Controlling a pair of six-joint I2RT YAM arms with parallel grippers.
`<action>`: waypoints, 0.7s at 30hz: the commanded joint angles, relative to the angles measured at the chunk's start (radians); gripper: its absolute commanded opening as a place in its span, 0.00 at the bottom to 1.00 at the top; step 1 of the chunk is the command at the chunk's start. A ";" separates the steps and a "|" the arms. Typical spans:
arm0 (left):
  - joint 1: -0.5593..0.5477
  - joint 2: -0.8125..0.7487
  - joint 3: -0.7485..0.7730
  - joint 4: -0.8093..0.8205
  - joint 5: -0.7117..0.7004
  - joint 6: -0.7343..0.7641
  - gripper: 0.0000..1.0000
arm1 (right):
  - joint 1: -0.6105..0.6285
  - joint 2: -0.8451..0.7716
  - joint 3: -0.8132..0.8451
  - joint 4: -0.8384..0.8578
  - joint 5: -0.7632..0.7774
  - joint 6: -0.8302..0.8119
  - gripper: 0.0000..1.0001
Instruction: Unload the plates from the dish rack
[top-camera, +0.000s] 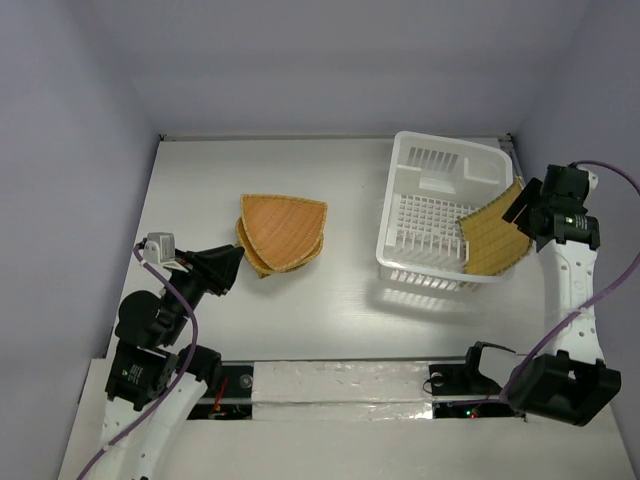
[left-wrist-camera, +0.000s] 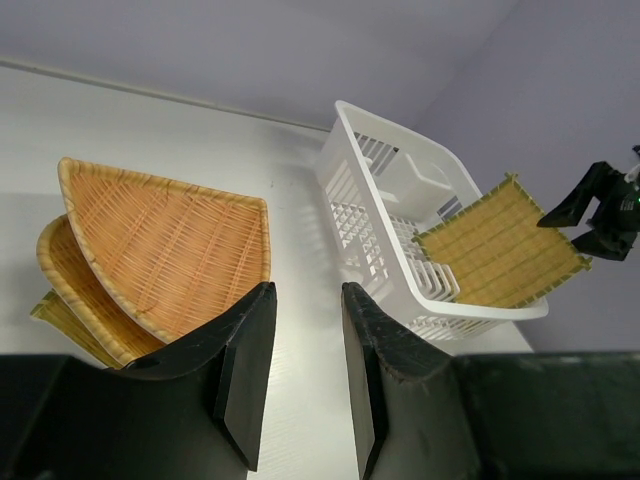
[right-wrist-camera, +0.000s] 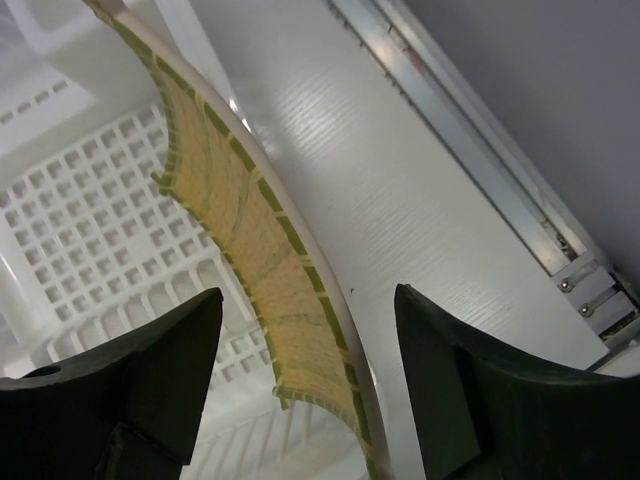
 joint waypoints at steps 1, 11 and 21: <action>-0.005 0.001 -0.007 0.049 -0.001 0.013 0.30 | -0.044 0.016 -0.030 0.058 -0.130 -0.066 0.74; -0.005 0.006 -0.007 0.052 0.007 0.013 0.29 | -0.054 0.046 -0.015 0.077 -0.162 -0.079 0.28; -0.005 -0.001 -0.011 0.058 0.016 0.013 0.29 | -0.054 0.027 0.099 0.008 -0.098 -0.115 0.00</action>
